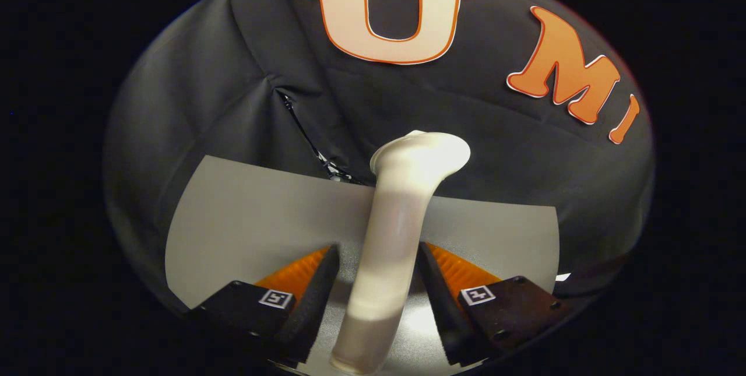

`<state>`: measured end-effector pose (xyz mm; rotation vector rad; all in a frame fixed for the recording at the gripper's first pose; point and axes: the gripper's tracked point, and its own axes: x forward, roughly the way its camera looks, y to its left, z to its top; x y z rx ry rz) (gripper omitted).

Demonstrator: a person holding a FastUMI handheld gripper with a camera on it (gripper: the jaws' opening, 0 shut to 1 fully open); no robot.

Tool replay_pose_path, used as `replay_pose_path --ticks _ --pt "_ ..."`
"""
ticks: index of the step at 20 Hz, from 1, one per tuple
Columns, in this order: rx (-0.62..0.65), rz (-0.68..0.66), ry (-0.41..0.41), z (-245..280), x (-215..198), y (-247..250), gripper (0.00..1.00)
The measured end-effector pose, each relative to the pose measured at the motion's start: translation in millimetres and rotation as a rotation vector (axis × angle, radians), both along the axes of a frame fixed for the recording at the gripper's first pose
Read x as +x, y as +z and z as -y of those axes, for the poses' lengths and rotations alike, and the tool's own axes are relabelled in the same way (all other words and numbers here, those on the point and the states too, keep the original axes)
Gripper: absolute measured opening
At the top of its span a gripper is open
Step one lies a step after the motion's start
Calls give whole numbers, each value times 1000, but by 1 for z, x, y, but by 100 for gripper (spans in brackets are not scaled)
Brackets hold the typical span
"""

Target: Iron the clothes twice with a garment steamer, once on the left side and once on the right side.

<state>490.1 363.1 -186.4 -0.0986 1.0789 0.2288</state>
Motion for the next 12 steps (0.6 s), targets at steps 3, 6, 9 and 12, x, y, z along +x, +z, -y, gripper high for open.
replay_pose_path --ticks 3,6,9,12 --pt "27 7 5 2 0 3 57" --pt "84 39 -7 -1 -6 13 51" --pt "112 128 7 0 -14 39 49" --pt "142 241 41 -3 -25 70 49"
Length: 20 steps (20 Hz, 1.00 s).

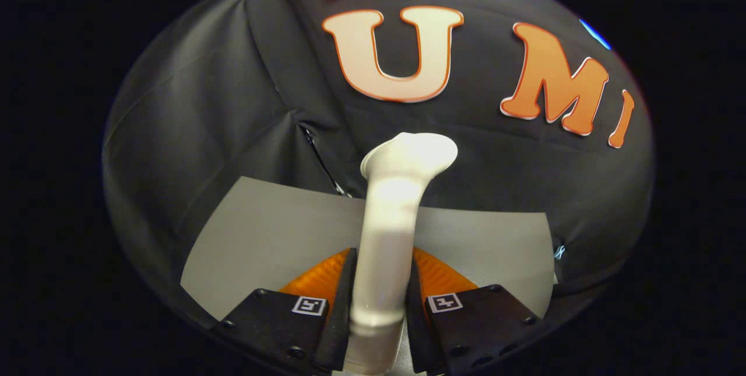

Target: Iron the clothes twice with a garment steamer, once on the left side and once on the right side.

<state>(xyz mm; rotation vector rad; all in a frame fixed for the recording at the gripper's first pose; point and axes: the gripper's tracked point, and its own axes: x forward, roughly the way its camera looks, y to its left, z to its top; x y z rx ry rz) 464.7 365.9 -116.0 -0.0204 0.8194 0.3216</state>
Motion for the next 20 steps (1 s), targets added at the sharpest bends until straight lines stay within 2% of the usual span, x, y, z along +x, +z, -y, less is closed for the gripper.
replay_pose_path --ticks 8,11,13,20 --pt "68 156 71 6 -65 47 46" --pt "109 276 107 14 -100 73 46" --pt "128 355 135 24 -134 91 46" --pt "228 482 251 86 -271 151 46"
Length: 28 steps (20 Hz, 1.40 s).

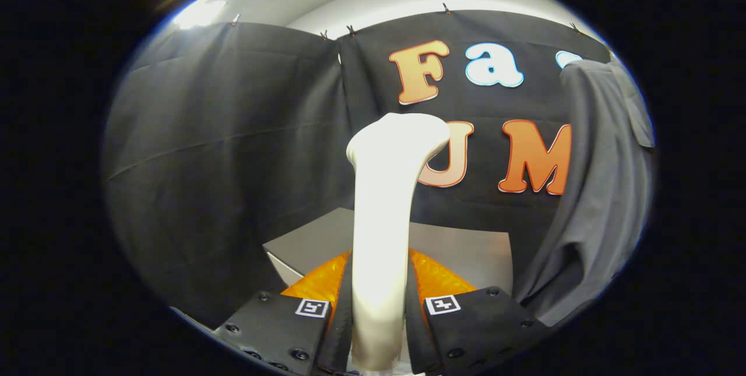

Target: Iron the clothes twice with a garment steamer, once on the left side and once on the right side.

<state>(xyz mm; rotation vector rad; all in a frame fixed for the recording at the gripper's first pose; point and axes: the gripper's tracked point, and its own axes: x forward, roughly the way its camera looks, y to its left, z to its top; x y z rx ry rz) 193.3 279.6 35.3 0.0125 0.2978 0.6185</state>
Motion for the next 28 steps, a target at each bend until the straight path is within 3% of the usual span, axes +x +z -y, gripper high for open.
replay_pose_path --ticks 5,11,18,28 --pt "81 86 9 69 -71 32 46" --pt "141 105 -36 167 -132 23 46" --pt "152 164 -192 262 -144 12 46" --pt "142 205 -314 325 -125 -11 46"
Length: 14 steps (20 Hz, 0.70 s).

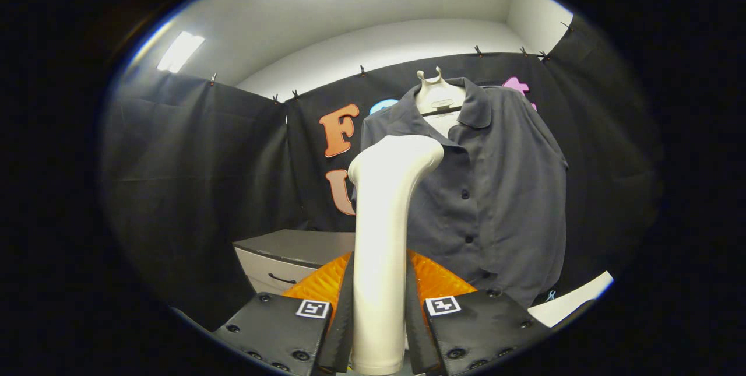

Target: Iron the clothes twice with a garment steamer, once on the left side and once on the right side.

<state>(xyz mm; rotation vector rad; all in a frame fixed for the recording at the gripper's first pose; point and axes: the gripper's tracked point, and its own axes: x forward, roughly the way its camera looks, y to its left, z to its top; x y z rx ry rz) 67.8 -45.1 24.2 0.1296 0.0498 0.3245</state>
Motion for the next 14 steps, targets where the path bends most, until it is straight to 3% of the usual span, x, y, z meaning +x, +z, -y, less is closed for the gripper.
replay_pose_path --ticks 14 --pt "-15 16 -8 -5 89 4 46"
